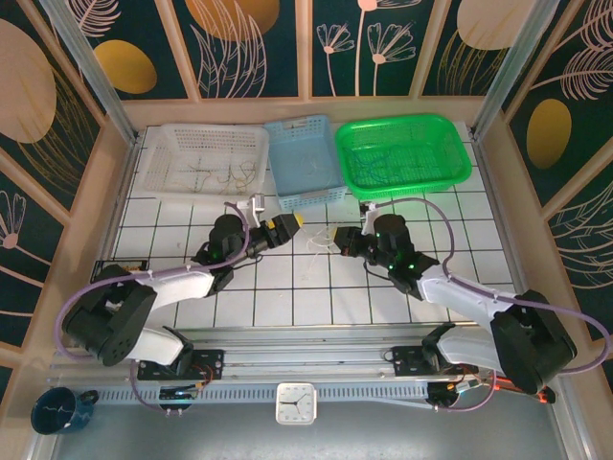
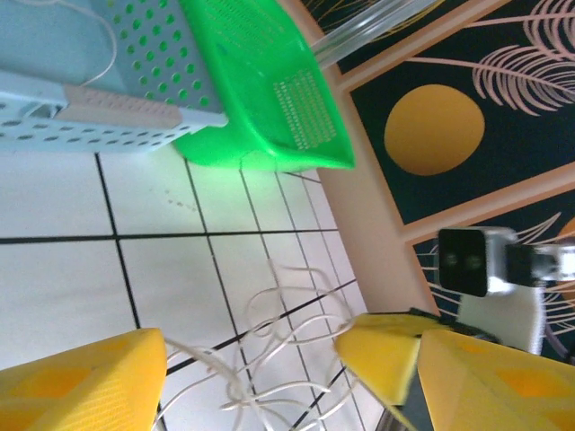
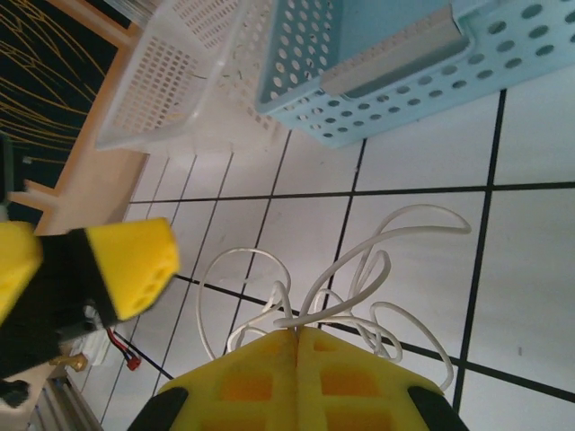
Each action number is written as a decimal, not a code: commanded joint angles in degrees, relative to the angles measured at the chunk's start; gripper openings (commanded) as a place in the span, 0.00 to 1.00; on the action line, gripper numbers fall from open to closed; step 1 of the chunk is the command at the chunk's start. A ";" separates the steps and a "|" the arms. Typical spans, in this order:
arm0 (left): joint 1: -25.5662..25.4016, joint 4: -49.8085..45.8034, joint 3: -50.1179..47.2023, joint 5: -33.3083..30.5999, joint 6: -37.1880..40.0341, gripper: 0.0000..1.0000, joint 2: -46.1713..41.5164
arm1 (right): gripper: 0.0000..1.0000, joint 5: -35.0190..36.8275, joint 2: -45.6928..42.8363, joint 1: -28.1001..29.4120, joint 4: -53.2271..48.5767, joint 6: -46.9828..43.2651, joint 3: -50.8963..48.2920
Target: Untangle the cables
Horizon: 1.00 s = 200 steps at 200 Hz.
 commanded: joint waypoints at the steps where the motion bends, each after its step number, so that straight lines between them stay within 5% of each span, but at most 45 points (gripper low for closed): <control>1: 0.24 4.25 0.87 0.68 -1.49 0.74 2.42 | 0.00 -1.13 -1.79 0.55 -0.91 -1.26 1.95; 125: 0.12 14.89 1.68 4.94 -8.36 0.70 9.51 | 0.00 -1.05 -1.71 1.78 -0.87 -1.54 3.72; 166: -0.55 16.39 1.83 5.13 -9.10 0.63 10.91 | 0.00 -1.13 -1.04 2.10 -0.42 -1.47 4.12; 200: -1.26 19.29 1.93 5.39 -9.93 0.43 13.11 | 0.00 -1.05 -1.10 2.45 -0.56 -1.49 4.51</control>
